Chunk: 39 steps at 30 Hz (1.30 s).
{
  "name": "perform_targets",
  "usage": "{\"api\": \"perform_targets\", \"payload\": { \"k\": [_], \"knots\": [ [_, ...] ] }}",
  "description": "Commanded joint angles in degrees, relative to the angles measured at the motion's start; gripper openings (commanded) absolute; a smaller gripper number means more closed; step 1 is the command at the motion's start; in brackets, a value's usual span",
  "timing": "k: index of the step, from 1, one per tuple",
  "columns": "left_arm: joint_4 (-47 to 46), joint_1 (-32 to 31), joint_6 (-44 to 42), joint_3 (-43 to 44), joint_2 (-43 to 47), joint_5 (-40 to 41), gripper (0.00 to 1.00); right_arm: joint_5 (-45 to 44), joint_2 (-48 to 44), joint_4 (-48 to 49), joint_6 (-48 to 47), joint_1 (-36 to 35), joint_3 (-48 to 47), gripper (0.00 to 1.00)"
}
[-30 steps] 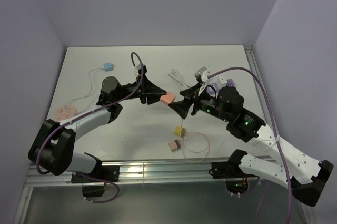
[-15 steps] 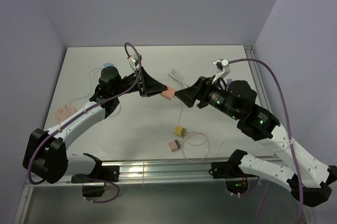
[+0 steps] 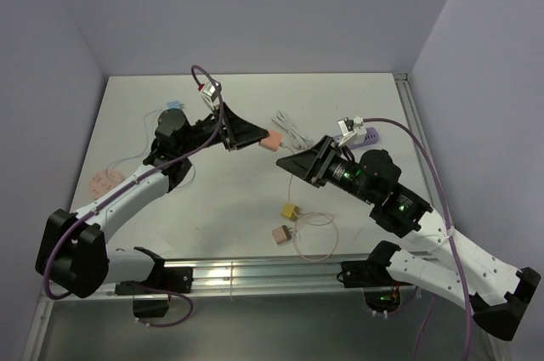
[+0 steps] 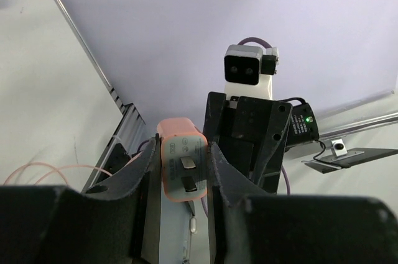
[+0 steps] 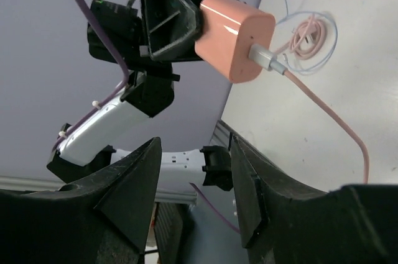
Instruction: Insert the plug
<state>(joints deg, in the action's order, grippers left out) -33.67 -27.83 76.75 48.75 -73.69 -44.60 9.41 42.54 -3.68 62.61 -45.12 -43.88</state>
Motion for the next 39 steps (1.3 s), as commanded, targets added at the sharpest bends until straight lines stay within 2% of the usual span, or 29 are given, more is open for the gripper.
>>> {"api": "perform_targets", "payload": {
  "k": [1, 5, 7, 9, 11, 14, 20, 27, 36, 38, 39],
  "knots": [
    [-3.86, 0.24, 1.38, 1.26, 2.23, -0.05, 0.0, -2.29, -0.45, 2.99, -1.78, 0.12, -3.14, 0.56],
    [-4.74, 0.15, 4.1, 0.64, 1.97, -1.53, 0.0, -2.11, 0.61, 2.29, -9.42, 0.12, -4.98, 0.62],
    [-7.0, 0.24, 6.91, 0.56, 1.01, -3.29, 0.0, -5.16, 2.18, -5.17, -13.73, 0.21, -9.09, 0.64],
    [-9.65, 0.15, 10.68, -0.49, 0.39, -5.05, 0.0, -6.59, 2.37, -8.43, -16.28, 0.3, -10.52, 0.64],
    [-12.81, 0.24, 12.36, -1.55, 0.13, -5.41, 0.0, -5.82, 1.14, -7.57, -16.46, 0.56, -10.26, 0.64],
    [-12.65, 0.24, 12.72, -1.99, 0.13, -5.32, 0.0, -4.05, 0.43, -5.28, -16.73, 0.48, -10.44, 0.64],
    [-11.34, 0.24, 11.32, -1.47, 0.3, -5.24, 0.0, -3.17, 2.98, -6.86, -12.78, 0.56, -11.67, 0.61],
    [-7.9, 0.24, 8.51, -1.03, 1.62, -5.94, 0.0, -7.83, 3.77, -9.32, -13.47, 1.53, -12.37, 0.6],
    [-7.11, 0.24, 8.06, -0.76, 2.23, -6.82, 0.0, 2.88, 6.76, -9.5, -19.37, 7.76, -15.45, 0.61],
    [-7.46, 0.24, 8.15, -0.85, 2.24, -6.73, 0.0, 7.62, 7.2, -7.14, -18.58, 9.52, -14.49, 0.63],
    [-8.16, 0.24, 8.5, -0.76, 2.06, -6.73, 0.0, 13.12, 8.16, -4.69, -17.27, 11.09, -13.96, 0.68]
  ]
}}
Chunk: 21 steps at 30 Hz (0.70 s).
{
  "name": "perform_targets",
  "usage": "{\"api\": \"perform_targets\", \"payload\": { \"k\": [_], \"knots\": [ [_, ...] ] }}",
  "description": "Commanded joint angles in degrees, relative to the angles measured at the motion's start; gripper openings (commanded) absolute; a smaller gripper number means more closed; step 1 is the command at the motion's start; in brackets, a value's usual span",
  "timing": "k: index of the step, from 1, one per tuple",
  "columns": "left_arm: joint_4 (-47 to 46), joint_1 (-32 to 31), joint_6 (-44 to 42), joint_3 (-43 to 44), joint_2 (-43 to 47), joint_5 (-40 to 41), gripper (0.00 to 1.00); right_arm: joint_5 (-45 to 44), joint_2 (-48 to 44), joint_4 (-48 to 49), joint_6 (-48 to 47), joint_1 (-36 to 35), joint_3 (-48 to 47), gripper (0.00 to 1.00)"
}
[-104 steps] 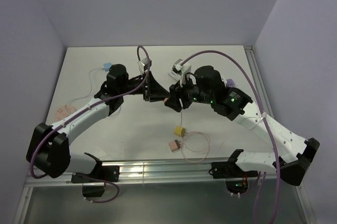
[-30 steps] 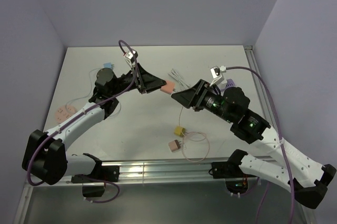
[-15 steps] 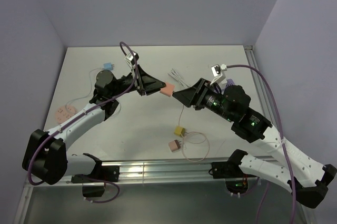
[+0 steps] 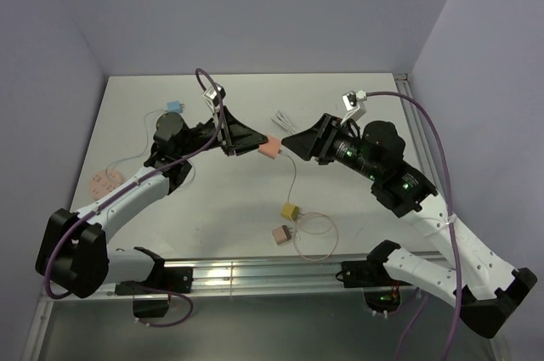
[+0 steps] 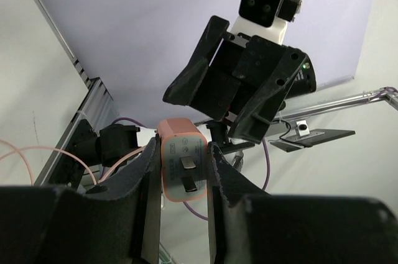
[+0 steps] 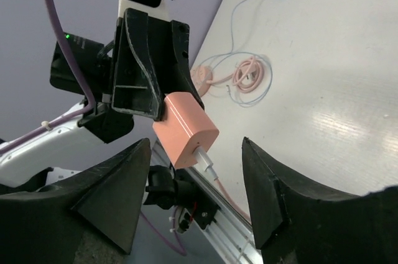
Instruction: Insert the plug
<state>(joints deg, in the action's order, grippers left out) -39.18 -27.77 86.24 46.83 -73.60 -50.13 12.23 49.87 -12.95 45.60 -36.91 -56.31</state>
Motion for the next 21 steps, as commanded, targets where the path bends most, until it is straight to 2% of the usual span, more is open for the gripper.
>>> {"api": "perform_targets", "payload": {
  "k": [1, 3, 7, 14, 21],
  "knots": [
    [-3.09, 0.17, -0.72, 1.16, 1.97, -1.29, 0.0, 12.79, 1.37, 5.99, 0.44, 3.41, -0.56, 0.72],
    [-4.58, 0.17, 0.24, 1.25, 1.62, -1.38, 0.0, 17.72, 2.51, 10.11, 2.63, 4.03, 1.02, 0.8],
    [-6.78, 0.17, 1.65, 0.98, 1.1, -1.46, 0.0, 19.5, 3.04, 12.69, 4.75, 4.03, 3.14, 0.8],
    [-9.6, 0.17, 3.5, 0.11, 0.83, -1.46, 0.0, 24.76, 5.5, 21.81, 10.8, 4.3, 6.48, 0.72],
    [-10.21, 0.17, 3.76, -0.25, 0.65, -1.46, 0.0, 24.51, 4.63, 30.25, 15.47, 4.74, 10.08, 0.63]
  ]
}}
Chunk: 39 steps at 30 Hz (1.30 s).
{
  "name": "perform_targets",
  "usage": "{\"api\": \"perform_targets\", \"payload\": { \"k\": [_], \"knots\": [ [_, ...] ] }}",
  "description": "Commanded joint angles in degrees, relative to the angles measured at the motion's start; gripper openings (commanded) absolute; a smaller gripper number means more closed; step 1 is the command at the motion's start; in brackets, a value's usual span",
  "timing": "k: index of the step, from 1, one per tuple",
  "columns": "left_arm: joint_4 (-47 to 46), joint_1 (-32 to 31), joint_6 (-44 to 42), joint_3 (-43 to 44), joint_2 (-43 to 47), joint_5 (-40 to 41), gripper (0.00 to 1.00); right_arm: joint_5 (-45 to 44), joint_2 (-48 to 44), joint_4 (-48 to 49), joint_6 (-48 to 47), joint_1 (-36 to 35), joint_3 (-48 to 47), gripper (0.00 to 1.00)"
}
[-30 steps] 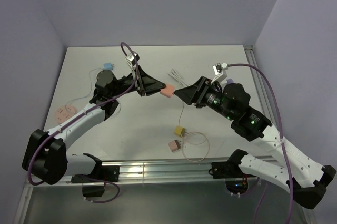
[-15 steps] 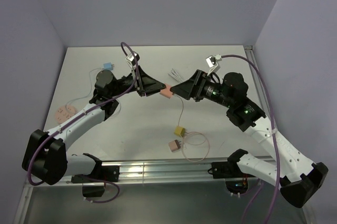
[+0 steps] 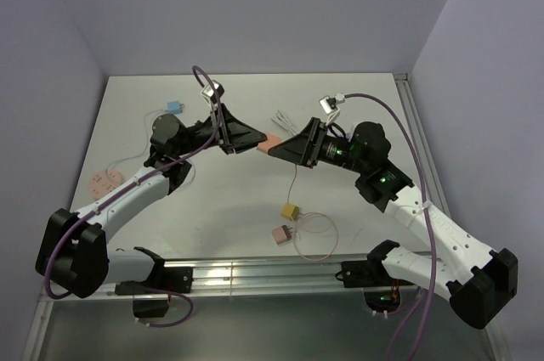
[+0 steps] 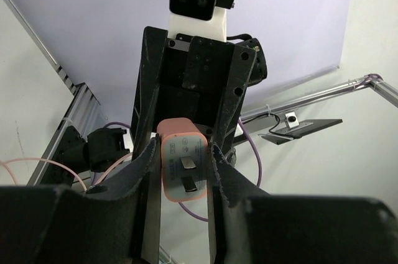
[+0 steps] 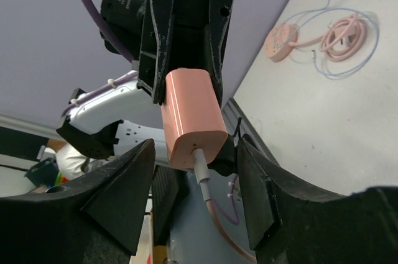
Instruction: Insert the plug
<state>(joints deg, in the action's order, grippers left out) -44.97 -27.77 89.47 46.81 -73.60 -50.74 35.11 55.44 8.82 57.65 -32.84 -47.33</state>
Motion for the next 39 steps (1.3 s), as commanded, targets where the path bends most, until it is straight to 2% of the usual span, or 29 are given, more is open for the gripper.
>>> {"api": "perform_targets", "payload": {
  "k": [1, 7, 10, 11, 16, 17, 18, 20, 21, 22, 23, 25, 26, 27, 29, 30, 31, 32, 34, 35, 39],
  "knots": [
    [-4.42, 0.17, 0.62, -0.4, 0.57, -0.85, 0.0, 1.63, -1.03, 9.1, 3.87, 0.67, 1.36, 0.62],
    [-5.74, 0.17, 1.41, -0.66, 0.04, -0.76, 0.0, 1.89, -0.86, 11.57, 5.9, 0.85, 1.81, 0.59],
    [-5.39, 0.08, 0.97, -0.58, -0.05, -0.59, 0.0, 2.42, -0.07, 12.97, 7.04, 0.76, 1.89, 0.55],
    [-5.39, 0.08, 1.06, -0.49, -0.14, -0.59, 0.0, 2.5, 0.37, 13.24, 7.3, 0.85, 1.8, 0.45],
    [-5.83, 0.08, 1.05, -0.66, -0.66, -0.23, 0.0, 4.7, 2.83, 14.64, 9.23, 0.85, 0.92, 0.22],
    [-6.18, 0.08, 1.32, -0.66, -0.93, -0.41, 0.0, 4.79, 3.27, 14.73, 9.24, 0.85, 0.84, 0.03],
    [-6.36, 0.08, 1.32, -0.66, -1.28, -0.5, 0.0, 4.53, 3.53, 13.69, 9.06, 0.85, 0.23, 0.0],
    [-3.74, 0.08, -0.25, -0.4, -1.19, -0.5, 0.01, 3.57, 3.45, 11.32, 8.45, 0.85, -0.74, 0.0],
    [-2.07, 0.17, -1.39, -0.23, -0.93, -0.33, 0.11, 2.86, 3.27, 10.0, 8.19, 0.76, -1.18, 0.0],
    [0.3, 0.17, -2.71, 0.12, -0.67, -0.06, 0.26, 1.99, 2.92, 7.9, 7.75, 0.85, -1.79, 0.0],
    [5.63, 0.17, -5.77, 0.39, -0.23, 0.46, 0.53, -0.2, 2.22, 2.92, 6.0, 0.76, -2.58, 0.0],
    [11.81, 0.87, -9.39, 1.09, 1.61, 2.83, 0.73, -2.41, 1.78, -2.29, 4.15, 1.2, -5.31, 0.0],
    [15.06, 1.4, -14.1, 1.53, 2.49, 4.06, 0.99, -3.29, 1.43, -4.58, 2.92, 1.46, -6.01, 0.0],
    [24.66, 2.45, -16.85, 2.14, 4.67, 5.72, 0.99, -4.78, 1.34, -8.34, 2.65, 1.81, -7.5, 0.0],
    [35.24, 4.46, -24.91, 4.77, 8.97, 13.97, 0.99, -4.88, 1.51, -13.62, 1.86, 3.48, -9.35, 0.0],
    [43.57, 4.91, -27.31, 5.92, 10.4, 17.74, 1.0, -6.01, 1.95, -16.0, 1.16, 4.09, -10.32, 0.0],
    [47.92, 5.27, -29.25, 8.28, 11.63, 23.52, 0.99, -7.59, 2.39, -19.42, -0.41, 5.06, -11.8, 0.0],
    [50.66, 5.62, -32.31, 9.26, 13.82, 26.37, 0.99, -9.6, 3.96, -26.85, -0.95, 5.5, -15.21, 0.0],
    [55.92, 5.71, -34.35, 11.19, 15.85, 32.24, 1.0, -14.95, 6.33, -34.1, -2.01, 6.64, -18.92, 0.0],
    [56.48, 5.71, -35.58, 11.38, 18.03, 33.33, 1.0, -16.9, 8.87, -40.22, -1.93, 6.91, -22.59, 0.0],
    [56.57, 5.71, -37.35, 11.11, 21.65, 34.74, 0.99, -29.2, 15.3, -52.57, 0.7, 7.26, -31.05, 0.0]
  ]
}}
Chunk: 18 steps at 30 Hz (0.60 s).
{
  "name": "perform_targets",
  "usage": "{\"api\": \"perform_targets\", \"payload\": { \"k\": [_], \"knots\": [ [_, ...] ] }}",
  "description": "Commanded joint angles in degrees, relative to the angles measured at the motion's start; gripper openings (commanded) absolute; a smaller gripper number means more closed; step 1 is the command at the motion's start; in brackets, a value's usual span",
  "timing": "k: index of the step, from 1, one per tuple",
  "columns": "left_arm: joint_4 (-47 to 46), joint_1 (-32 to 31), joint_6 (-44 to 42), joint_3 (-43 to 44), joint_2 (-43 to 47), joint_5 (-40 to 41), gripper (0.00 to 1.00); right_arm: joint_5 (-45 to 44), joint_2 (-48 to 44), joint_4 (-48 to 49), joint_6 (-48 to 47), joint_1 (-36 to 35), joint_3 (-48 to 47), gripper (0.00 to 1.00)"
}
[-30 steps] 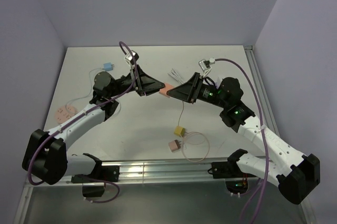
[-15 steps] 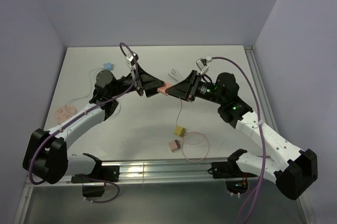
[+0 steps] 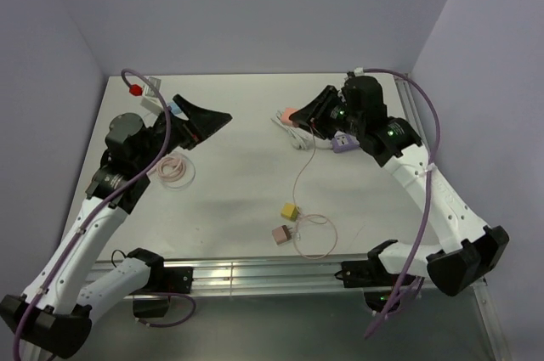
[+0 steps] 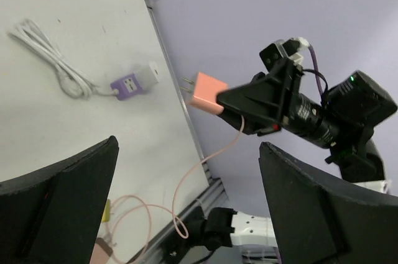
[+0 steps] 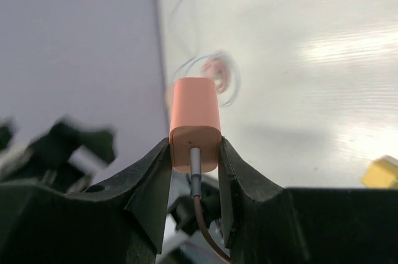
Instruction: Insert the plug
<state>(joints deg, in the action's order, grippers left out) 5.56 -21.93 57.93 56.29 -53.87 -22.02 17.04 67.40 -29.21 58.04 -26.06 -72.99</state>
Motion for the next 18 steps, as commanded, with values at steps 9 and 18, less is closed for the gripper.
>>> {"api": "perform_targets", "payload": {
  "k": [9, 18],
  "knots": [
    [7.53, -0.13, -7.83, 0.23, 5.96, 6.29, 0.99, -23.18, 16.09, -32.91, 12.17, 5.22, -17.0, 0.0],
    [6.66, -1.44, -8.36, -0.66, 3.68, 4.27, 1.0, -25.55, 31.38, -44.25, 15.69, 11.91, -30.09, 0.0]
  ]
}}
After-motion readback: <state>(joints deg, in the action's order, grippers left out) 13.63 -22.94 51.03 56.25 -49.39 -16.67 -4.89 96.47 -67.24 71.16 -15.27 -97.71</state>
